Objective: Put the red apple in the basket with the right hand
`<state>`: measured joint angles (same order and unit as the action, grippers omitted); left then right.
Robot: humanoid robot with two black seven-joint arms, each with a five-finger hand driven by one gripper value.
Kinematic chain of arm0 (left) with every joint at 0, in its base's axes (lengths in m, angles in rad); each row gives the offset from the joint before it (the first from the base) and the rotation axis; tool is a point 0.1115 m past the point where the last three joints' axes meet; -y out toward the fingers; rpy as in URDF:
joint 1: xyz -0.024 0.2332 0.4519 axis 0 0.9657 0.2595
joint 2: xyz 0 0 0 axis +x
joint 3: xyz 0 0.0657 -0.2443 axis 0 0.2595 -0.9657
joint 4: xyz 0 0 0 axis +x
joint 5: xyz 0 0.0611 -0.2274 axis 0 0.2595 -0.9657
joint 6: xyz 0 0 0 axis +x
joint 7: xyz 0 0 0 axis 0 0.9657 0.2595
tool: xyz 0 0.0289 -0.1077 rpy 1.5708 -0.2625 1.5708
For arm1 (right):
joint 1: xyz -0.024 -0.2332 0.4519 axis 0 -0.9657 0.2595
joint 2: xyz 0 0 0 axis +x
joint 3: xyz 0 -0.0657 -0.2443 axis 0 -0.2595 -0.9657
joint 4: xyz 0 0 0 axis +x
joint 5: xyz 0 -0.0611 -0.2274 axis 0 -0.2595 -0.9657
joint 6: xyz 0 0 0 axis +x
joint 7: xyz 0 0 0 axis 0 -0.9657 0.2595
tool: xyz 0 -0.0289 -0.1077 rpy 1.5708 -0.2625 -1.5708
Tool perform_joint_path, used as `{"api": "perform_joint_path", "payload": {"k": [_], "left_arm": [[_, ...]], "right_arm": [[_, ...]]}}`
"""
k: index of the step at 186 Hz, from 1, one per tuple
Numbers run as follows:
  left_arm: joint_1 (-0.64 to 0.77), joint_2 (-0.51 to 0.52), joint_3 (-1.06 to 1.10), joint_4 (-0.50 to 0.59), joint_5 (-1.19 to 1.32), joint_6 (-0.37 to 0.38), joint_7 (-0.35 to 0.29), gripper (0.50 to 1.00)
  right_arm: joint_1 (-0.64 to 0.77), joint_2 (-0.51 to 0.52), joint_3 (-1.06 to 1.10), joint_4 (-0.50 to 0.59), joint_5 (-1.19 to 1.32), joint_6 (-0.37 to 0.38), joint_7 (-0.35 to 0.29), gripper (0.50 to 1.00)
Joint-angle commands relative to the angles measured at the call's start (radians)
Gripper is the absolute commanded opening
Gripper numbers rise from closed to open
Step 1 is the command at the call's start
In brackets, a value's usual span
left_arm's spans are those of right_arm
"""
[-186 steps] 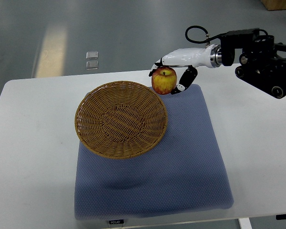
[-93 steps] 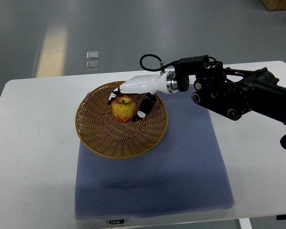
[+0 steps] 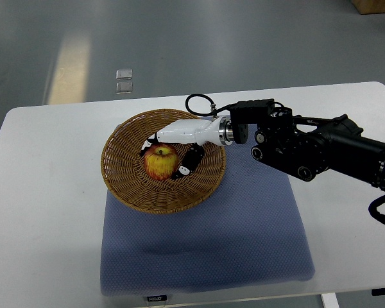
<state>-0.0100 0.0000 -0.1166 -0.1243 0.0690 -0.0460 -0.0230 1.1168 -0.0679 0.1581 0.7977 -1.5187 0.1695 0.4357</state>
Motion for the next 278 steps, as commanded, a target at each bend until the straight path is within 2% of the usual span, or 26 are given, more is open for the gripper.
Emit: {"api": "perform_joint_path", "payload": {"k": [1, 57, 59, 67, 123, 154, 209, 230, 278], "left_arm": [[0.001, 0.0, 0.0, 0.0, 0.0, 0.0, 0.0, 1.0], [-0.001, 0.0, 0.0, 0.0, 0.0, 0.0, 0.0, 1.0], [-0.001, 0.0, 0.0, 0.0, 0.0, 0.0, 0.0, 1.0], [0.001, 0.0, 0.0, 0.0, 0.0, 0.0, 0.0, 1.0], [-0.001, 0.0, 0.0, 0.0, 0.0, 0.0, 0.0, 1.0], [-0.001, 0.0, 0.0, 0.0, 0.0, 0.0, 0.0, 1.0], [-0.001, 0.0, 0.0, 0.0, 0.0, 0.0, 0.0, 1.0], [0.001, 0.0, 0.0, 0.0, 0.0, 0.0, 0.0, 1.0], [0.001, 0.0, 0.0, 0.0, 0.0, 0.0, 0.0, 1.0]], "right_arm": [[-0.009, 0.01, 0.0, 0.0, 0.0, -0.011, 0.0, 0.85], [-0.015, 0.014, 0.009, 0.0, 0.0, -0.021, 0.0, 0.87], [-0.025, 0.014, 0.023, 0.0, 0.002, -0.019, 0.0, 0.885], [-0.028, 0.014, 0.026, 0.0, 0.002, -0.019, 0.0, 0.891], [-0.014, -0.001, 0.037, 0.0, 0.017, -0.016, 0.0, 0.895], [0.018, -0.015, 0.09, 0.0, 0.051, -0.007, 0.001, 0.913], [0.029, -0.07, 0.187, 0.0, 0.107, -0.007, 0.001, 0.915], [0.014, -0.081, 0.256, -0.015, 0.267, -0.004, 0.001, 0.915], [-0.046, -0.079, 0.27, -0.057, 0.663, -0.008, 0.0, 0.915]]}}
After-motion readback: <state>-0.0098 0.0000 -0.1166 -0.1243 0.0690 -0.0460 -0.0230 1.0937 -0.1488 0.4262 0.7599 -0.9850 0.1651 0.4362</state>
